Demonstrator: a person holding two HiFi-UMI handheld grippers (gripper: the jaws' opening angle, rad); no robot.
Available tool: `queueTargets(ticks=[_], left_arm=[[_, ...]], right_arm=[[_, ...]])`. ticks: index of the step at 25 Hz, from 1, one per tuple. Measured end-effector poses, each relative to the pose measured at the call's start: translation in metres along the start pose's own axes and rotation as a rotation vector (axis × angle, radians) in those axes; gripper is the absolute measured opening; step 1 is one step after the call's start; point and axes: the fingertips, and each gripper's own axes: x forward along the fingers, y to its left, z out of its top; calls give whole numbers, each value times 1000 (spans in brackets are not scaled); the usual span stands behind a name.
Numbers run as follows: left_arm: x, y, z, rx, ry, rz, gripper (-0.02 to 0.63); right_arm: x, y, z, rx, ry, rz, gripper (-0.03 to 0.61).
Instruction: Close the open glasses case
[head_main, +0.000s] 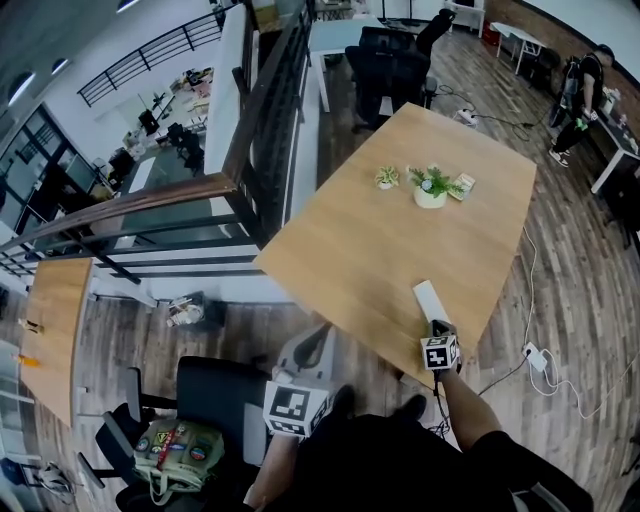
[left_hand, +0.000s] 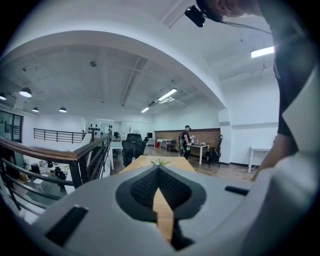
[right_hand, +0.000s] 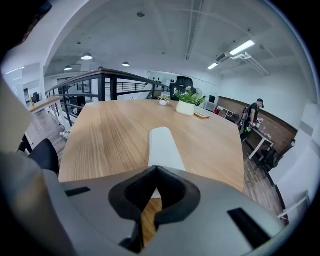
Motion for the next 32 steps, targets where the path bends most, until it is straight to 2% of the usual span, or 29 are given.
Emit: queueTargets(ticks=[4,6,10,15,21,26,32], left_arm=[[0,5,-1,-4,-3,-2,-2],[3,6,-2,6,-3,-6,-2],[10,6,-2,6,-2,-13,-2],[22,6,1,3,-11,-23,-2],[37,9,-1,16,-10,-21,-2],[48,11,0,21,-13,-23,-2],[67,9,5,57,-9,-36,-2]], right_arm=[[-1,-3,4,106,-2,49,15],[-8,-9,14,116,-35,60,15],[-46,-35,65,147,-244,41,15],[-131,-57,142,153,-523,19,15],[-234,-67,188,155,-717,-13,15],[-290,-78,192,132,-779,-70,14],[-306,-97,188,165,-788,-143,14]])
